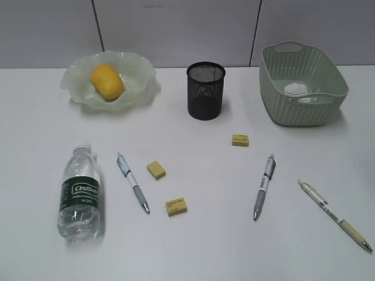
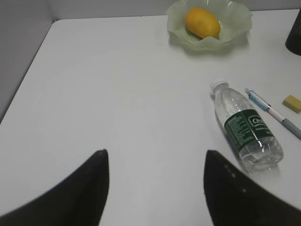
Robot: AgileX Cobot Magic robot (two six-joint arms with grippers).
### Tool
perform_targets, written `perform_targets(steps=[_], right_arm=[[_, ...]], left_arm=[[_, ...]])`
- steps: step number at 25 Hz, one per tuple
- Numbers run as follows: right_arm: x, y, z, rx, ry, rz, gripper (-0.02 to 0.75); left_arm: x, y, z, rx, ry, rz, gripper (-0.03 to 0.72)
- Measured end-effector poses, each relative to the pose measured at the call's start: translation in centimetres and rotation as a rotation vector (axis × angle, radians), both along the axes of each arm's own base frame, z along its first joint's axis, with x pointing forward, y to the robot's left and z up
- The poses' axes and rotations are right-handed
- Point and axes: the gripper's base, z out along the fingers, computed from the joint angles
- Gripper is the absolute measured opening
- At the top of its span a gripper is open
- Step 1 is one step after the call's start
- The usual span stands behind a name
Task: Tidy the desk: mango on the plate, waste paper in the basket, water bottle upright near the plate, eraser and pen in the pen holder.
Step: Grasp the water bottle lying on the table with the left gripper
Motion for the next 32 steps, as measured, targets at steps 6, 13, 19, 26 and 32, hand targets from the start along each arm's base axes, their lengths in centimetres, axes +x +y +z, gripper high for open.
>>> perform_targets(steps=[6,13,19,26,32], right_arm=[[-8.9,-0.4,-1.8,-0.001,0.018,0.001,0.579],[-17.0,-0.9,-1.7,-0.009,-0.144,0.003,0.578],[-22.3,-1.2,-2.5,-0.011,-0.293,0.004,0.578],[-26.6,-1.5,-4.7,-0.029,-0.51,0.034,0.575],[-28.9,-1.6,-6.7,-0.037,-0.659,0.042,0.575]], left_arm=[[0.0,0.0,0.0,0.0,0.0,0.0,0.481],[0.0,0.0,0.0,0.0,0.0,0.0,0.481],[0.0,0.0,0.0,0.0,0.0,0.0,0.481],[0.0,0.0,0.0,0.0,0.0,0.0,0.481],[0.0,0.0,0.0,0.0,0.0,0.0,0.481]])
